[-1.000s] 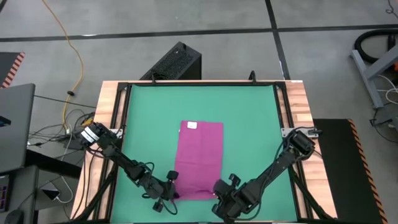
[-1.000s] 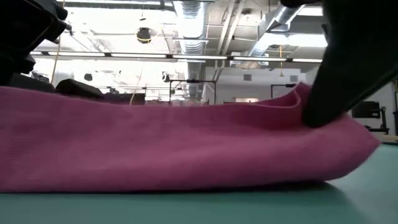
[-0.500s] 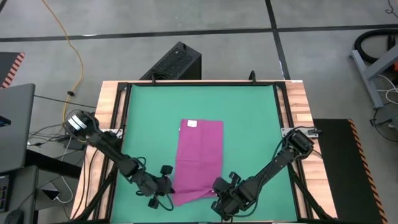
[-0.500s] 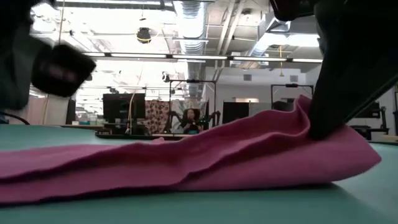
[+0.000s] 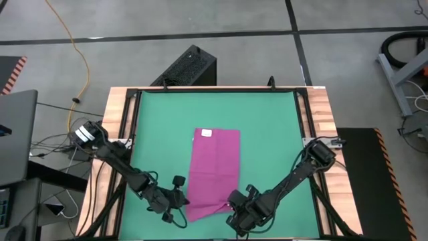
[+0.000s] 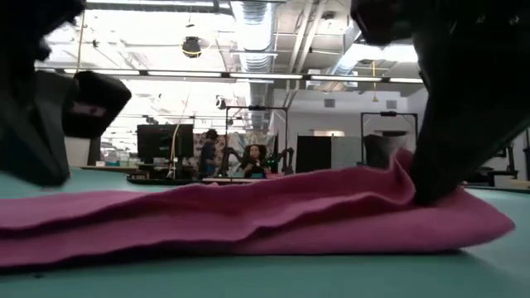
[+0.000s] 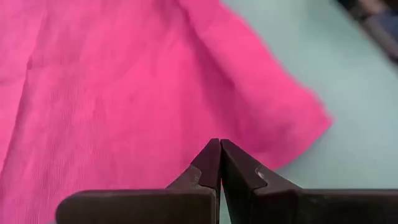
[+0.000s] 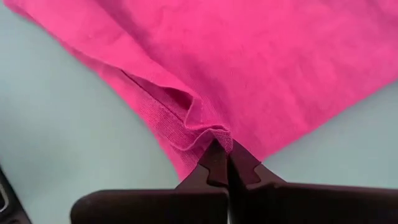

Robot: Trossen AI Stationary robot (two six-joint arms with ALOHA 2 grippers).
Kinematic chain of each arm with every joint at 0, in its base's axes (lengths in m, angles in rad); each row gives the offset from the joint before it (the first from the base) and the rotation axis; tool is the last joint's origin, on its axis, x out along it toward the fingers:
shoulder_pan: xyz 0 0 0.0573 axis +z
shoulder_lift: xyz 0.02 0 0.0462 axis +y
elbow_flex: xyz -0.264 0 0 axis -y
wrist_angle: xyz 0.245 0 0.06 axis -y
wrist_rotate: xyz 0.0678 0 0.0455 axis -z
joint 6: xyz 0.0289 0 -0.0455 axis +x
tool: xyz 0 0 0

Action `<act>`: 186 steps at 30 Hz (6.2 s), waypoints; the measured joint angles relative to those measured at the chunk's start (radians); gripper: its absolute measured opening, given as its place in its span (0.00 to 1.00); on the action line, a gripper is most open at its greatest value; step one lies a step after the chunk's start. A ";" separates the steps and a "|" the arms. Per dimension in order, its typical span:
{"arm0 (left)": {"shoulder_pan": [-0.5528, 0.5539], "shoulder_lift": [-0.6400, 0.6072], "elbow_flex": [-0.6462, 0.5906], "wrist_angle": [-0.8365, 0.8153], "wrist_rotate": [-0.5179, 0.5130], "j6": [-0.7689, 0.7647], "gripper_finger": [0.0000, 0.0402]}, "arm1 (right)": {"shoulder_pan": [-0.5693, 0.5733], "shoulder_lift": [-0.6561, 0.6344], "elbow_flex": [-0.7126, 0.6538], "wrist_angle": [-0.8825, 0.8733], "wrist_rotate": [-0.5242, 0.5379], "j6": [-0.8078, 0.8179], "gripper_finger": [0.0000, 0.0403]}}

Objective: Roll towel
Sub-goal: Roll the pink towel

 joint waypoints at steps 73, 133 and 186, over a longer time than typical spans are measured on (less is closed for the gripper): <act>-0.185 0.416 0.564 -0.433 -0.284 0.104 0.00 | -0.048 0.002 -0.058 0.039 -0.041 0.047 0.01; -0.266 0.445 0.620 -0.652 -0.699 -0.264 0.00 | -0.030 -0.003 -0.055 0.038 -0.009 0.054 0.39; -0.168 -0.066 0.055 0.312 -0.266 0.268 0.00 | 0.147 -0.361 -0.621 1.017 0.422 -0.977 0.05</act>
